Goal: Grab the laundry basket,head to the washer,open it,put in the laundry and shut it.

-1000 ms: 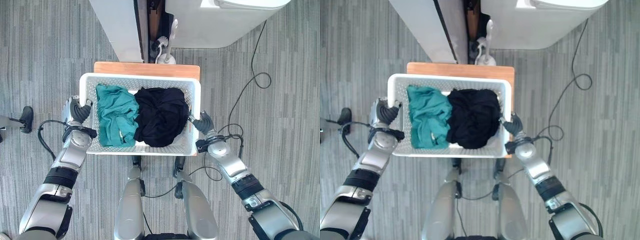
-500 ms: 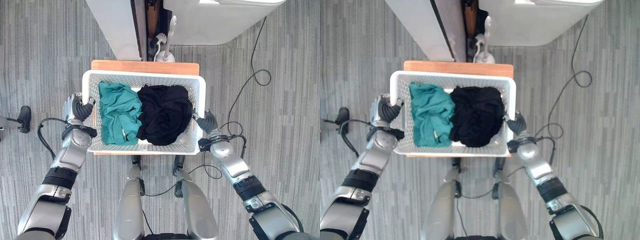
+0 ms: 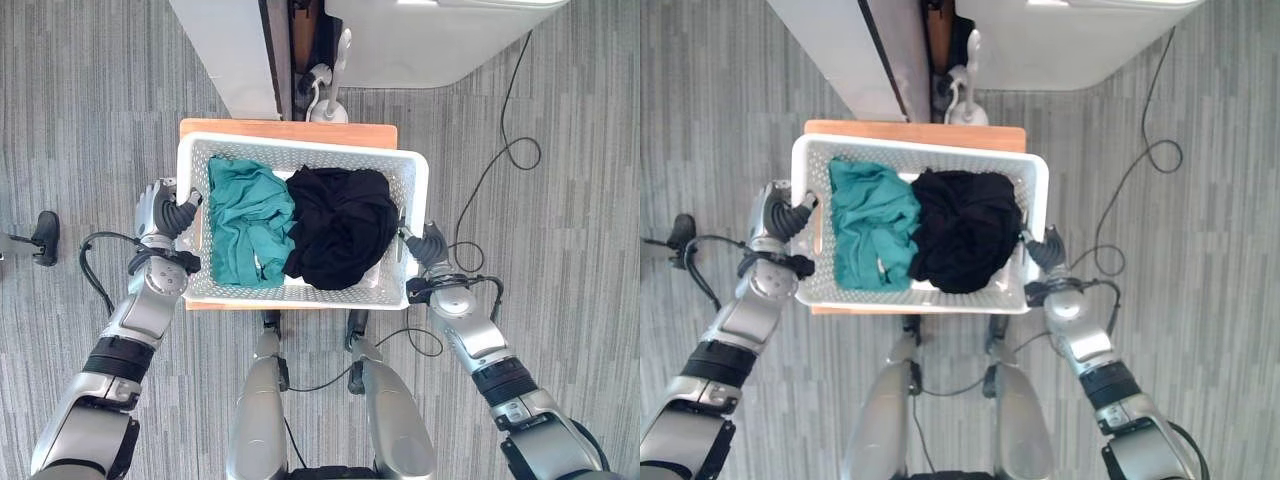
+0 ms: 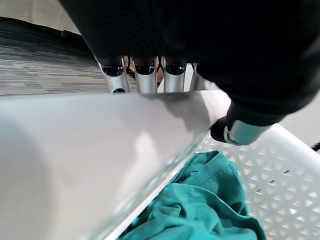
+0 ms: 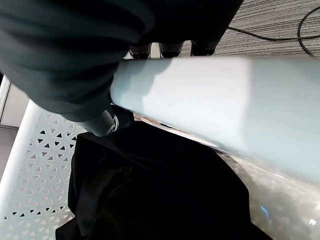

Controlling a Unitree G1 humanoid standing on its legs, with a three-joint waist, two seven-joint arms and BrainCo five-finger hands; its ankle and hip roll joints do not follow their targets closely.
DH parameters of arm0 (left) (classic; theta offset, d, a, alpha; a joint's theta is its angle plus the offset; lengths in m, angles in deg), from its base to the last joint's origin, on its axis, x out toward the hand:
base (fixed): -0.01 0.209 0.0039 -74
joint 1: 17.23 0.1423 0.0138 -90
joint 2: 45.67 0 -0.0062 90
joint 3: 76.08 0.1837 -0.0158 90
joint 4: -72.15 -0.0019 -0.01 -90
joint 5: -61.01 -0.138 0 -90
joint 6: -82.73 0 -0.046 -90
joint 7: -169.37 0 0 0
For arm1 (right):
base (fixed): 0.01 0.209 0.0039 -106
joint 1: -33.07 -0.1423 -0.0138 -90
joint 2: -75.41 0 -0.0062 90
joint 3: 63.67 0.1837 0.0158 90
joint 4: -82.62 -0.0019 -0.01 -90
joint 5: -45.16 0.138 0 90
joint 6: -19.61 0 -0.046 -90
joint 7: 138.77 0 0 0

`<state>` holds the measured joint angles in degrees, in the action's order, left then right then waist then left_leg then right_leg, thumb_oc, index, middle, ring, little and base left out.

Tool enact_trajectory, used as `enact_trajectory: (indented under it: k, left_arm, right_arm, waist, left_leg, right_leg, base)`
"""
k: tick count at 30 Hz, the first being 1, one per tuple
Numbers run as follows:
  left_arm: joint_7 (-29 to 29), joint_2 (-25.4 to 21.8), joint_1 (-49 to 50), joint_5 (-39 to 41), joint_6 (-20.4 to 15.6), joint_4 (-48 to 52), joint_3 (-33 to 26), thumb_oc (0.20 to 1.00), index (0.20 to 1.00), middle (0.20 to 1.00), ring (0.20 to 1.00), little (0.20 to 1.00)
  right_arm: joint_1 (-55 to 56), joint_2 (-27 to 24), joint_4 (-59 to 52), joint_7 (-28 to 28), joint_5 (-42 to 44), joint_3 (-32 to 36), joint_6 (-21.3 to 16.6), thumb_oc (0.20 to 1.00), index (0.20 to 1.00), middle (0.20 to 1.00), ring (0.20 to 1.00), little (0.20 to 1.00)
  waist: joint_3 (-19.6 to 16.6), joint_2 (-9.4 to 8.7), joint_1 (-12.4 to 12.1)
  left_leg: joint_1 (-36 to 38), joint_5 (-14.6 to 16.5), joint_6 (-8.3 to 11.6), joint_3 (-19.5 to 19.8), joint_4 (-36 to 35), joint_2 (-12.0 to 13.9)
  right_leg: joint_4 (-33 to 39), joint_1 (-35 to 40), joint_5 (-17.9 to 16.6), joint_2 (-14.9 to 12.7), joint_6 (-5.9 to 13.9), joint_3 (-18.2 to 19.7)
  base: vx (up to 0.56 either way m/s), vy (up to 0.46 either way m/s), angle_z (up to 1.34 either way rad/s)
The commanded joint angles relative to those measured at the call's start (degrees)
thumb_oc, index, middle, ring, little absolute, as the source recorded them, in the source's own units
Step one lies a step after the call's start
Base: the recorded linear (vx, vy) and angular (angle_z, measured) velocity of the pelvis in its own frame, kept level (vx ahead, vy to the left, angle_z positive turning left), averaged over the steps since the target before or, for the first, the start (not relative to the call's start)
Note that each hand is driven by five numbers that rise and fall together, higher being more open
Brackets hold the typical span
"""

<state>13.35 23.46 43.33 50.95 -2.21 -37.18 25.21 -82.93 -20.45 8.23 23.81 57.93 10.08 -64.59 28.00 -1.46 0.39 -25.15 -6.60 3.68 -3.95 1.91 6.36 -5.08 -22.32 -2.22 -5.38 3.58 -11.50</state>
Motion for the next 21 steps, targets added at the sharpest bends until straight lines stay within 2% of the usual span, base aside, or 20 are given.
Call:
enact_trajectory:
  k: [1,11,15,21]
  left_arm:
    - [0.47,-1.91,-0.35,-0.5,-6.28,6.71,-0.93,0.2,0.2,0.2,0.2,0.2]
    - [-0.53,-2.15,-1.1,-2.24,-6.51,7.63,-0.56,0.2,0.2,0.2,0.2,0.2]
    - [-1.41,-1.57,-3.36,-2.45,-6.38,7.22,1.32,0.2,0.2,0.2,0.2,0.2]
    - [-3.93,-0.64,-8.16,-1.61,-6.35,5.56,6.62,0.2,0.2,0.2,0.2,0.2]
  right_arm:
    - [-0.05,1.74,-7.1,0.78,2.17,-0.2,-6.47,0.2,0.2,0.2,0.2,0.2]
    - [0.24,0.4,-10.9,-0.01,3.14,2.25,-7.31,0.2,0.2,0.2,0.2,0.2]
    - [0.05,-0.8,-12.39,-0.55,4.58,3.86,-7.35,0.2,0.2,0.2,0.2,0.2]
    - [-1.81,-5.62,-13.63,0.05,7.72,5.63,-6.81,0.2,0.2,0.2,0.2,0.2]
  waist:
    - [-3.63,-2.06,-0.23]
    - [-4.39,-2.35,0.16]
    - [-5.3,-2.81,0.64]
    - [-6.67,-3.67,1.25]
  left_leg:
    - [-2.55,10.18,0.71,3.66,9.26,1.79]
    - [-1.81,10.58,0.74,3.63,9.32,2.11]
    - [-0.6,10.78,0.86,3.65,9.03,2.34]
    - [2.17,11.19,1.0,3.82,8.44,2.94]
  right_leg:
    - [-1.01,-0.36,1.13,-7.64,4.24,1.03]
    - [-1.12,-0.01,1.37,-7.38,4.2,1.25]
    - [-1.2,1.04,1.75,-7.24,4.2,1.37]
    - [-1.59,3.02,2.39,-6.75,4.23,1.61]
  base:
    - [0.0,0.0,0.0]
    - [0.0,0.0,0.0]
    - [0.0,0.0,0.0]
    - [0.01,-0.012,0.0]
